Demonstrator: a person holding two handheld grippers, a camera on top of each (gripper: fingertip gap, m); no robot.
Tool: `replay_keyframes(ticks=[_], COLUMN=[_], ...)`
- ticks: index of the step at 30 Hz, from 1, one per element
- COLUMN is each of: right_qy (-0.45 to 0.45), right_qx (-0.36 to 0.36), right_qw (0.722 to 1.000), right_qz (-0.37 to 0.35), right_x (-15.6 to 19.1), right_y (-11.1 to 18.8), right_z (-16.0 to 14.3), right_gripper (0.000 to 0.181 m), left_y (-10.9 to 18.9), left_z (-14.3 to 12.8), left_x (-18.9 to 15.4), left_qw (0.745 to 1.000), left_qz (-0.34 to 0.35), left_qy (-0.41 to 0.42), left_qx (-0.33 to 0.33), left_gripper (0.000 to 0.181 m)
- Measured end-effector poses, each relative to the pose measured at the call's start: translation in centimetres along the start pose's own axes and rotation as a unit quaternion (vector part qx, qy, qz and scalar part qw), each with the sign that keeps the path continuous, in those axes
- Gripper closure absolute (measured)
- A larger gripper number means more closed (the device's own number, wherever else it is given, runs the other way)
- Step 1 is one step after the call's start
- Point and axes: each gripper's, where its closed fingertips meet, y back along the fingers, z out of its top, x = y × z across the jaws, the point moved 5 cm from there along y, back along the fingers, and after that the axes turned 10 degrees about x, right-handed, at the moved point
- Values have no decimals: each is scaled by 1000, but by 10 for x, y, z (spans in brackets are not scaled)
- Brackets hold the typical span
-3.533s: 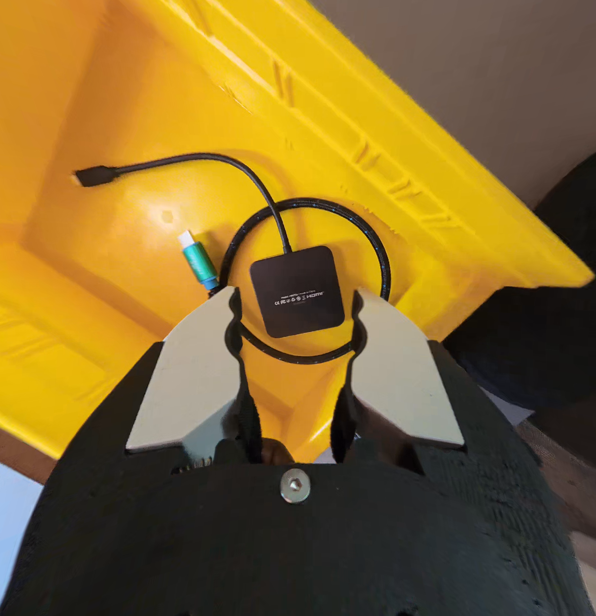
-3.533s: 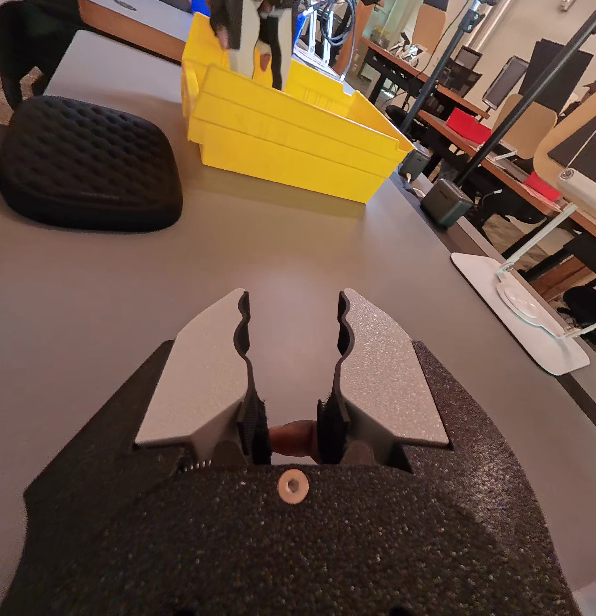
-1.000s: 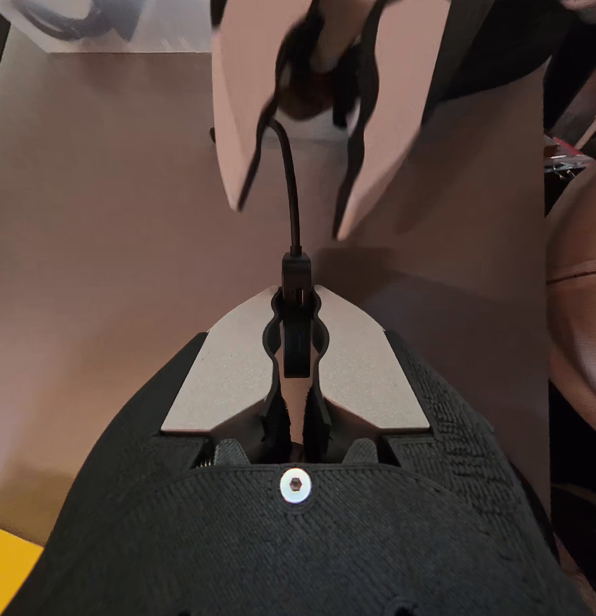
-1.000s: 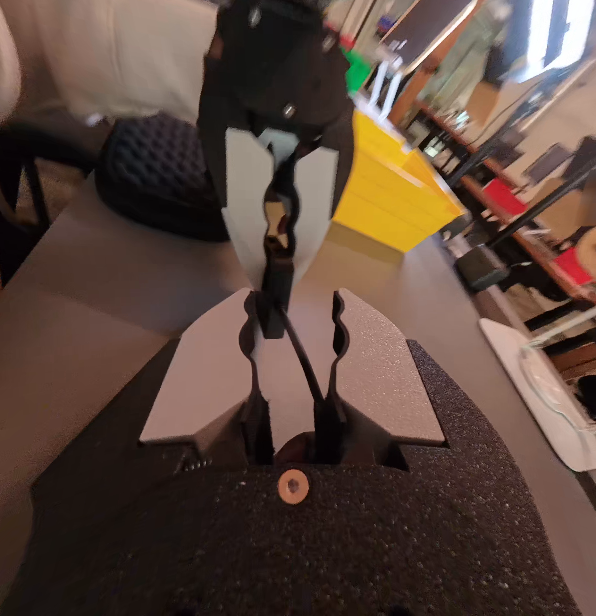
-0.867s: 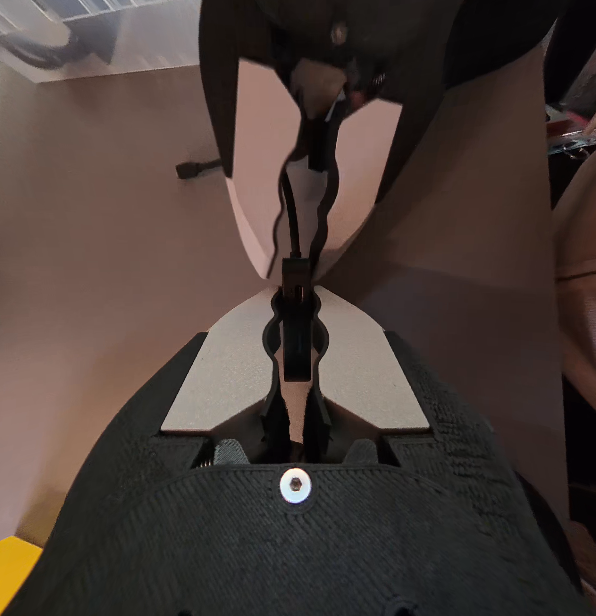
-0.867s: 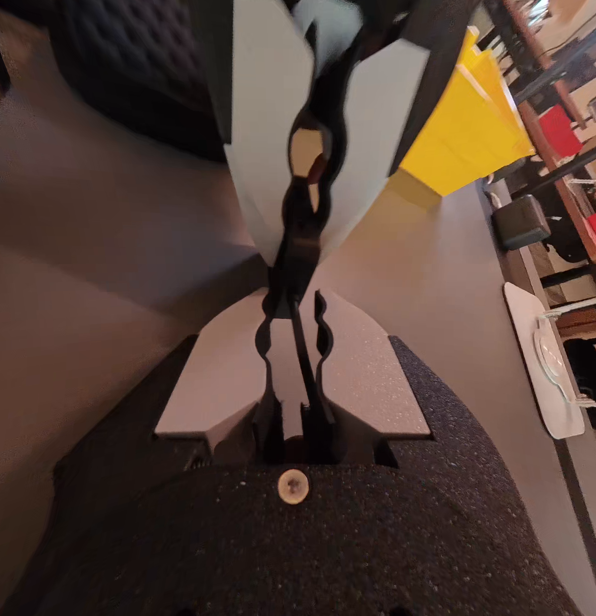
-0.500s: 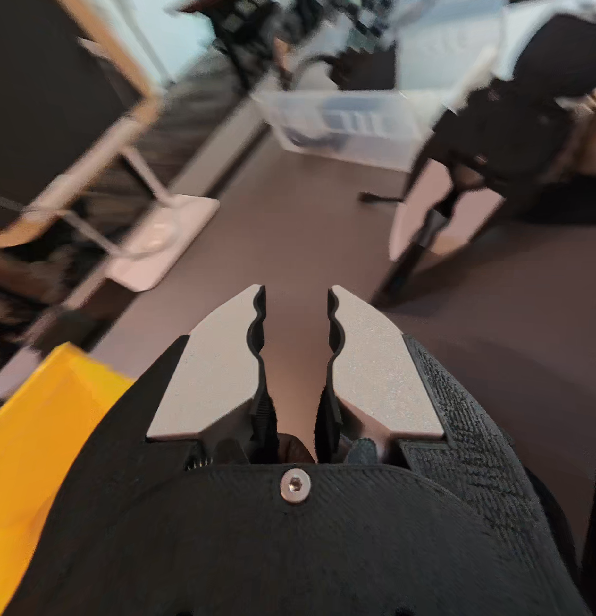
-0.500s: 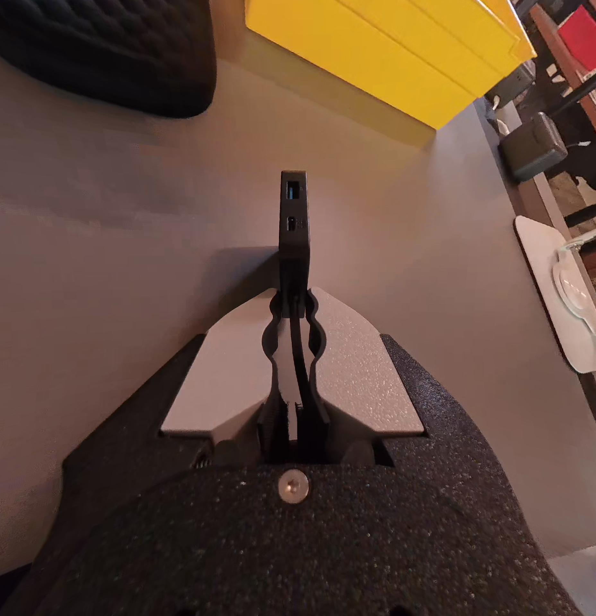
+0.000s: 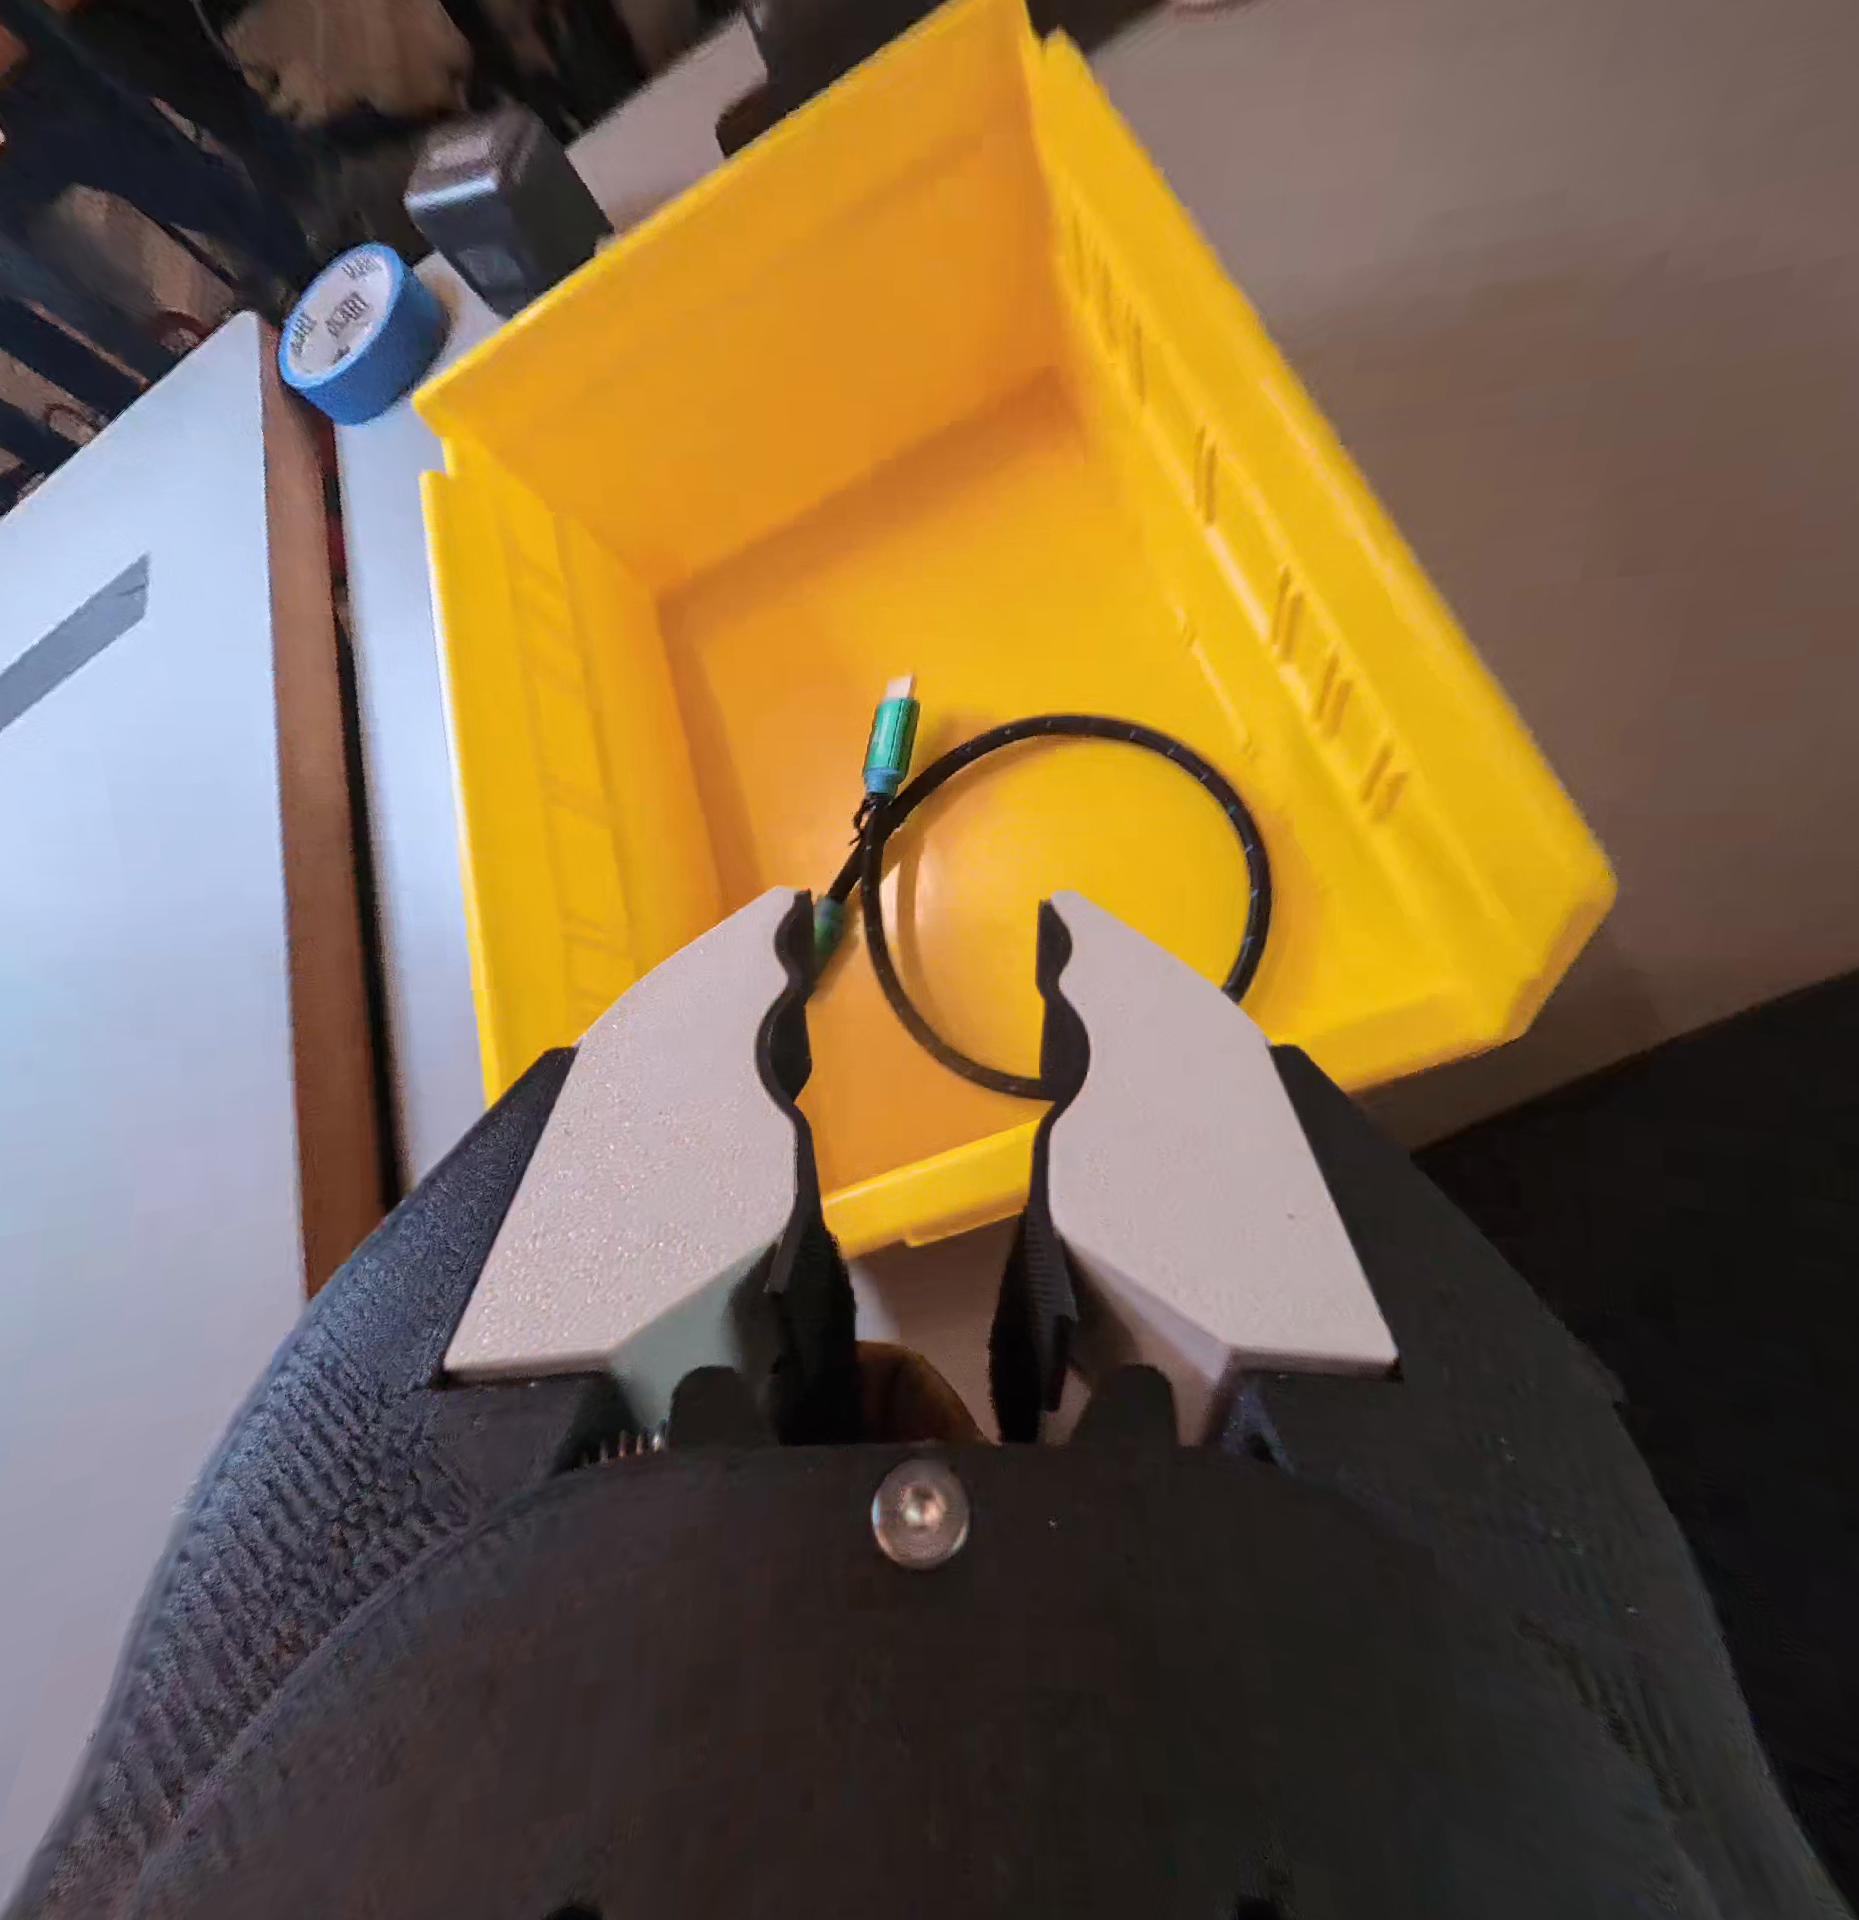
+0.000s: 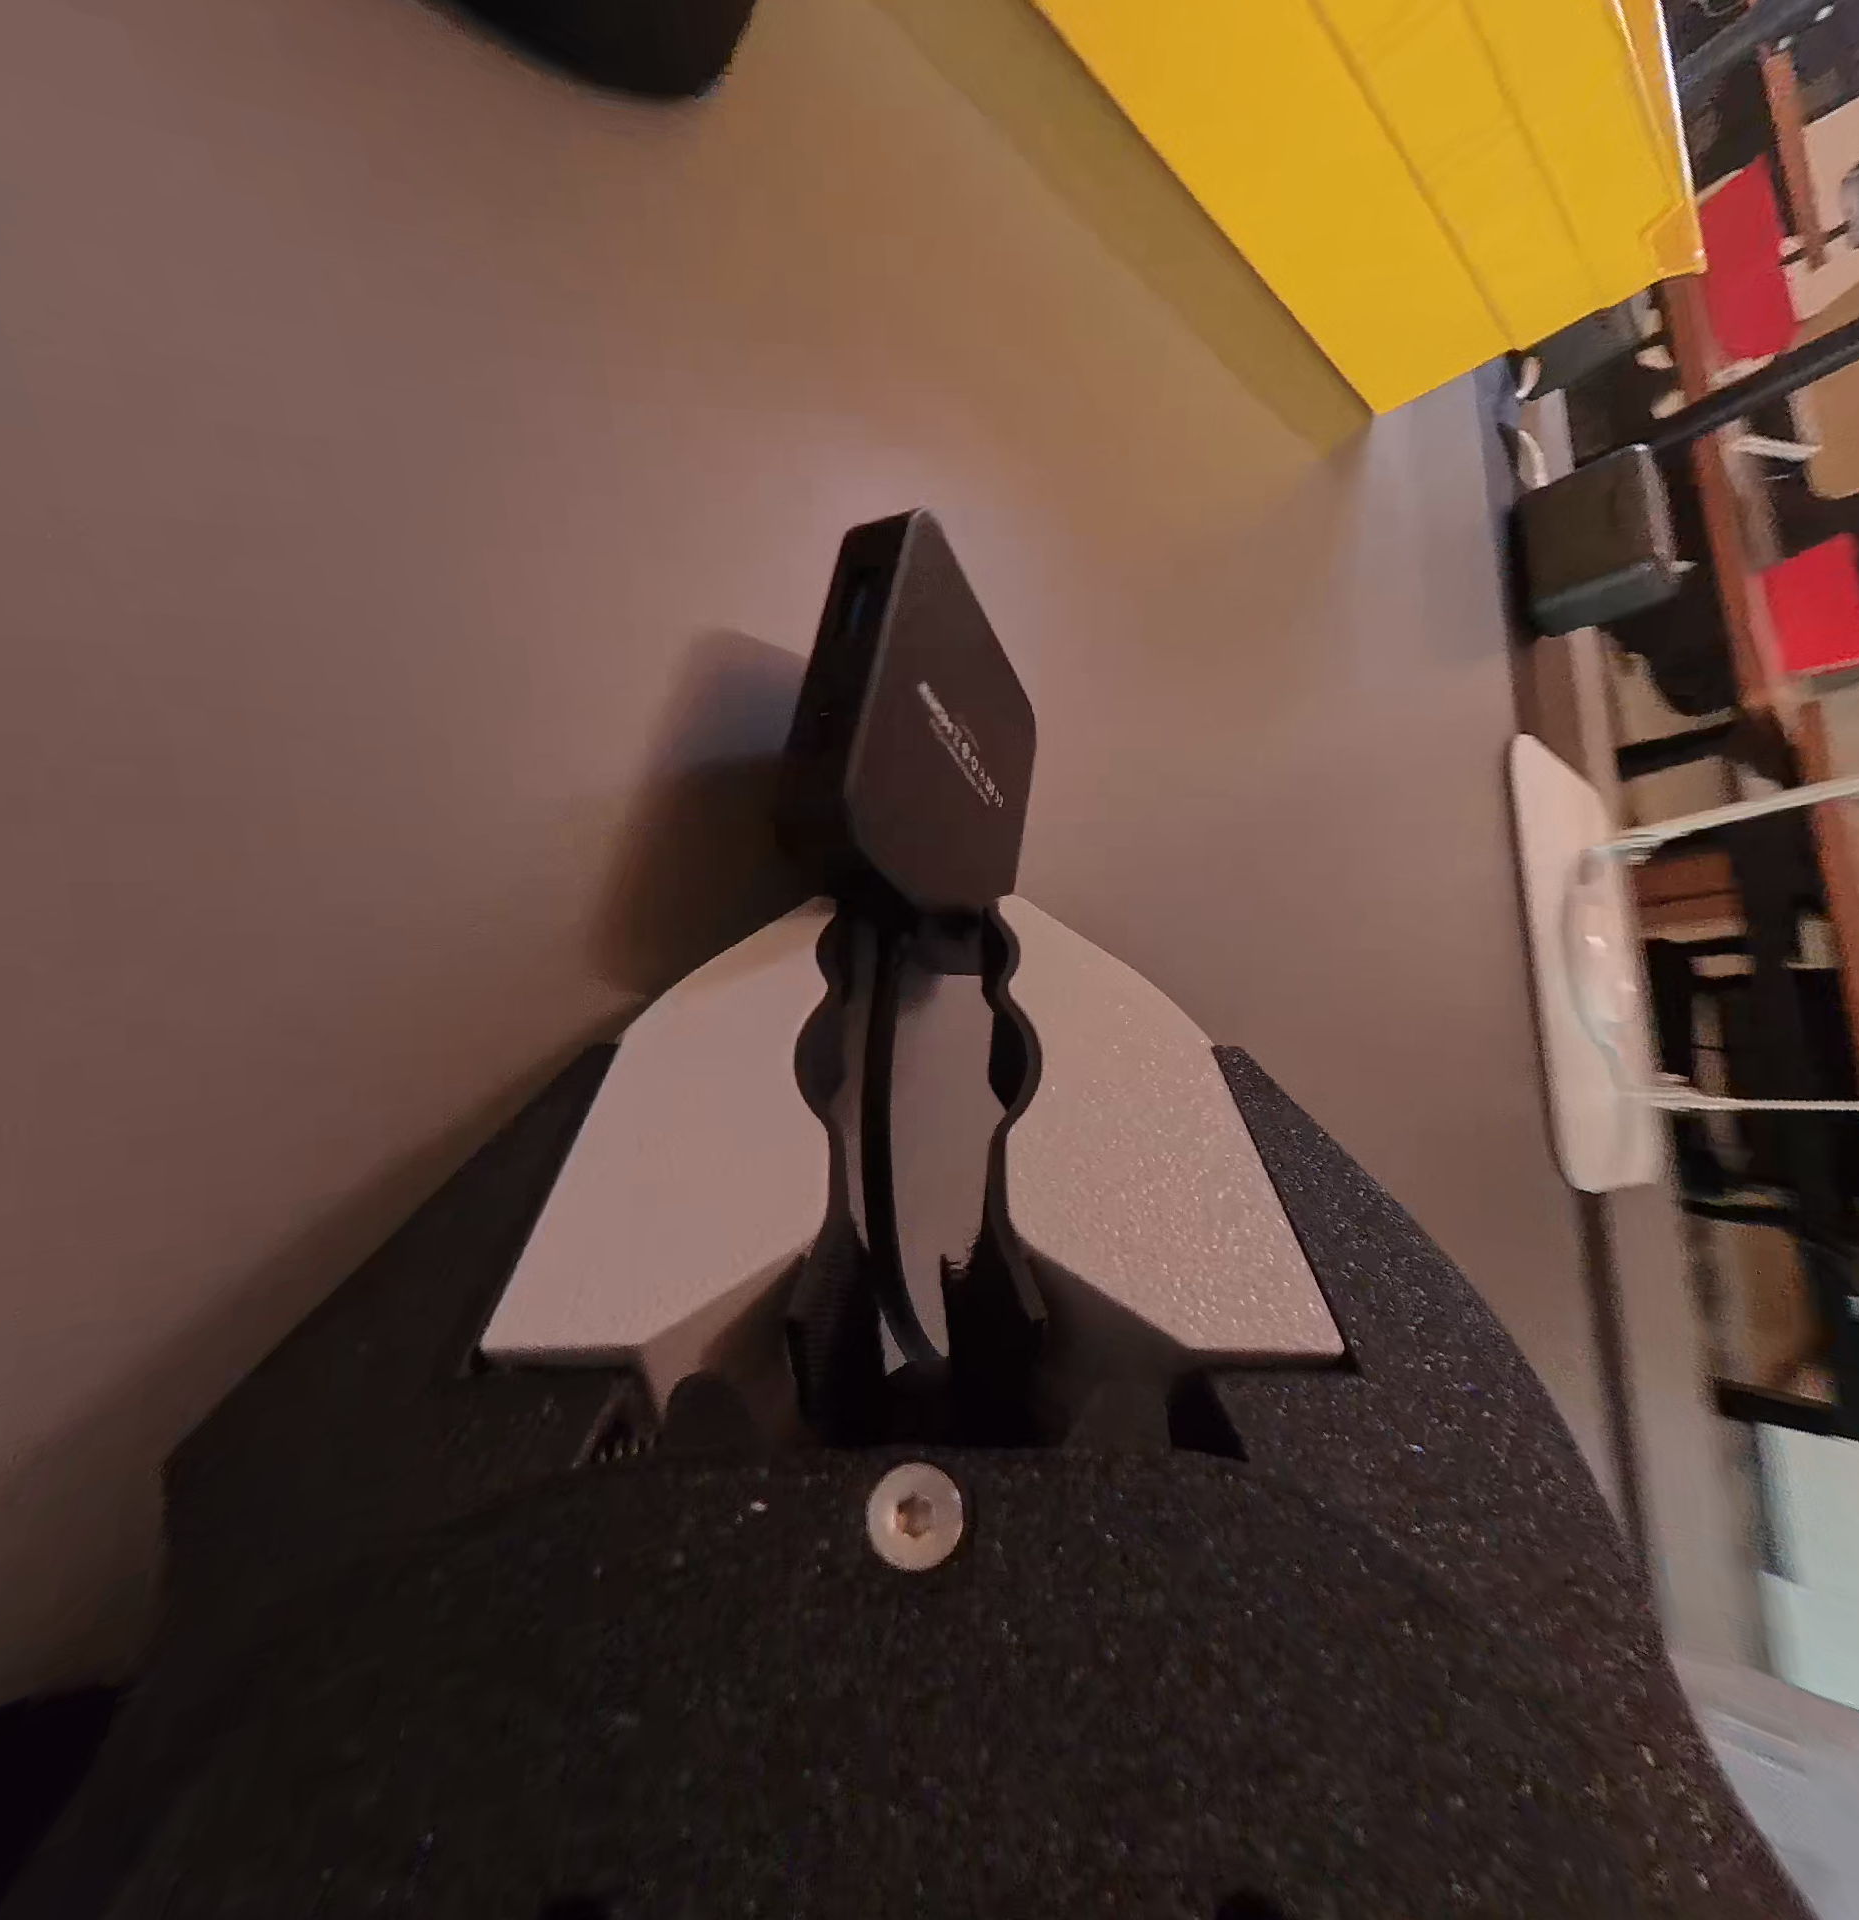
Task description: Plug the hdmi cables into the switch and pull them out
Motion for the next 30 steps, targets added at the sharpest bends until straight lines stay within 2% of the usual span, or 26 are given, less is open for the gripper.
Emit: replay_keyframes(ticks=[2,5,9,14,17,20,21,23,25,26,28,30], right_qy=[-58,-156,-193,-182,-172,-165,-163,-160,-159,-158,-157,-156], right_qx=[-45,-126,-205,-186,-175,-165,-162,-161,-162,-164,-170,-174], right_qw=[996,973,954,961,964,968,969,971,972,972,971,971], right_qz=[53,118,100,95,100,95,92,81,67,62,55,54], right_x=[2,-2,-15,-12,-9,-8,-8,-10,-12,-13,-15,-15], right_y=[4,15,30,26,22,20,20,20,20,21,21,21], right_z=[5,15,22,20,21,20,19,18,18,18,20,21], right_gripper=[138,117,117,119,121,122,123,125,127,128,130,131], left_y=[-8,-26,-69,-113,-133,-137,-135,-119,-87,-65,-15,32], left_z=[7,19,17,16,10,10,11,22,43,56,77,93], left_x=[-2,3,21,26,23,21,22,27,32,33,30,16], left_qw=[999,994,978,960,950,950,954,975,992,993,972,935], left_qz=[-18,-53,-70,-80,-115,-157,-149,-91,-20,24,123,189], left_qy=[-39,-70,-110,-129,-127,-110,-117,-122,-114,-114,-125,-132], left_qx=[28,60,161,235,262,247,234,164,49,-22,-158,-269], left_gripper=[140,140,140,139,139,166,166,167,168,168,169,168])
